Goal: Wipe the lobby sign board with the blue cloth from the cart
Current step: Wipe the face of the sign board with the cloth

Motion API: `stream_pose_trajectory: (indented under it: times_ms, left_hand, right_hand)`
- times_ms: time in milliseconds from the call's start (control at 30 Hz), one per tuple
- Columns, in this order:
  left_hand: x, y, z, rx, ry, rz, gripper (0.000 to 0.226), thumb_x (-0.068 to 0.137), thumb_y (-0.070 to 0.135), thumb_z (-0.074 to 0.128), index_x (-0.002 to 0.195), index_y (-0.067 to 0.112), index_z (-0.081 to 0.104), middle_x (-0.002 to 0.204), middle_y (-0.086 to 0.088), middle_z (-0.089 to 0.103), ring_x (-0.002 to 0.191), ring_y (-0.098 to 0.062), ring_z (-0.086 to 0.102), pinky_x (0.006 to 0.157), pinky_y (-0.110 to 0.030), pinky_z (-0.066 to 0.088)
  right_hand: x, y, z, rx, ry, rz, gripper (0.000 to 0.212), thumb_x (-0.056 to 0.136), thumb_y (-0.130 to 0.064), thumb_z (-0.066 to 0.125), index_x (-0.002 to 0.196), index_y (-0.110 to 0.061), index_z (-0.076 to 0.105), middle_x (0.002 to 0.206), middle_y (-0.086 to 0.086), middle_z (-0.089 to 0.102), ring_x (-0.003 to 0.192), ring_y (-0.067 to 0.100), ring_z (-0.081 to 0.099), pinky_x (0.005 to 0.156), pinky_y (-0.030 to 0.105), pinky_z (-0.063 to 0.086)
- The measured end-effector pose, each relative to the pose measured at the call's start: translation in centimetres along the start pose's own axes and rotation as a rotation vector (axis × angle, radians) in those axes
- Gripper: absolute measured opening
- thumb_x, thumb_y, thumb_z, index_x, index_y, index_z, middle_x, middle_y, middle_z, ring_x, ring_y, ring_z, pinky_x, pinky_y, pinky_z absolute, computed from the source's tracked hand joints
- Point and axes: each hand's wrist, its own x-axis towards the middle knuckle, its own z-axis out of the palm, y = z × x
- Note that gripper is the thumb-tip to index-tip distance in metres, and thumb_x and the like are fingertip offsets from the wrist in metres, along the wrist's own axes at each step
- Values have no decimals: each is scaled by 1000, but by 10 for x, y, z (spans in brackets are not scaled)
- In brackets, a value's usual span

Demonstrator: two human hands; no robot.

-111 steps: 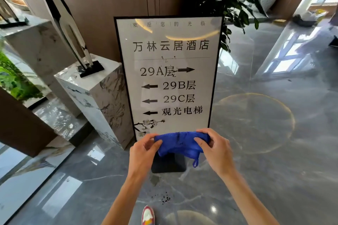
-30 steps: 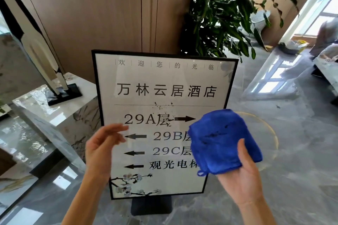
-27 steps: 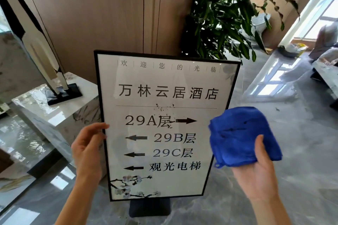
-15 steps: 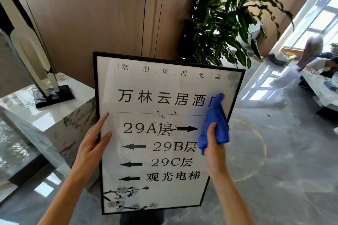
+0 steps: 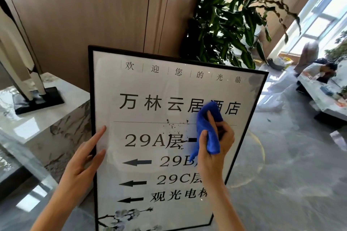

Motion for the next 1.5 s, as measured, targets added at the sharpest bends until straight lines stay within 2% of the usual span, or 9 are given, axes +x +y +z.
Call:
stream_pose_trajectory:
  times_ms: [167,367,533,667,833,967,1233,1367,1500]
  left_hand:
    - [7,-12,1,27,30,39,71,97,6,51,120,74,52,117,38,63,110,17,56,91,-2,46]
    - [12,-27,1,-4,49,67,58,91,23,53,125,70,52,118,35,64,106,15,59,90,-5,48]
    - [12,-41,2,-54,57,84,55,93,26,52,134,63,49,132,34,59,121,12,55,99,-9,44]
    - [9,-48,7,-77,71,99,54,93,28,52,133,63,50,144,34,50,136,8,45,111,-34,40]
    - [13,-49,13,-163,141,119,49,89,26,57,125,61,60,136,37,55,131,13,46,100,-7,42]
    - [17,-48,19,-143,175,152,47,91,28,53,122,64,60,133,41,54,129,17,46,101,-4,38]
    - [34,-35,15,83,167,265,47,95,49,46,134,73,36,136,48,46,126,20,45,103,-6,39]
    - [64,-6,17,188,146,445,59,96,40,47,143,68,23,137,57,33,126,30,36,97,5,32]
    - [69,-5,18,238,174,517,58,99,42,49,147,60,21,131,60,37,111,33,46,87,8,37]
  right_hand:
    - [15,10,4,-209,91,-170,42,95,-42,53,137,-38,54,105,2,54,87,28,55,74,56,45]
    - [25,6,15,-389,148,-258,52,96,-49,47,141,-24,55,103,19,59,85,39,57,70,63,43]
    - [23,-1,21,-367,184,-247,56,96,-44,37,142,-18,55,110,17,53,96,35,53,81,60,41]
    - [22,-4,23,-314,216,-174,56,98,-51,34,133,-17,63,112,17,51,102,39,52,90,63,40]
    - [28,3,27,-343,267,-193,44,97,-42,47,129,-17,65,107,14,48,100,33,49,89,59,40]
    - [32,14,35,-268,310,-241,44,101,-45,45,130,-19,64,107,-9,35,99,27,46,87,51,42]
    - [32,30,46,-223,369,-258,37,103,-41,46,134,-25,59,111,-12,34,104,1,37,90,28,37]
    - [30,34,46,-210,383,-259,38,104,-41,46,135,-23,59,109,1,39,102,15,42,89,35,40]
    - [31,34,44,-176,373,-300,38,103,-38,47,134,-20,60,108,-6,35,100,0,39,85,25,36]
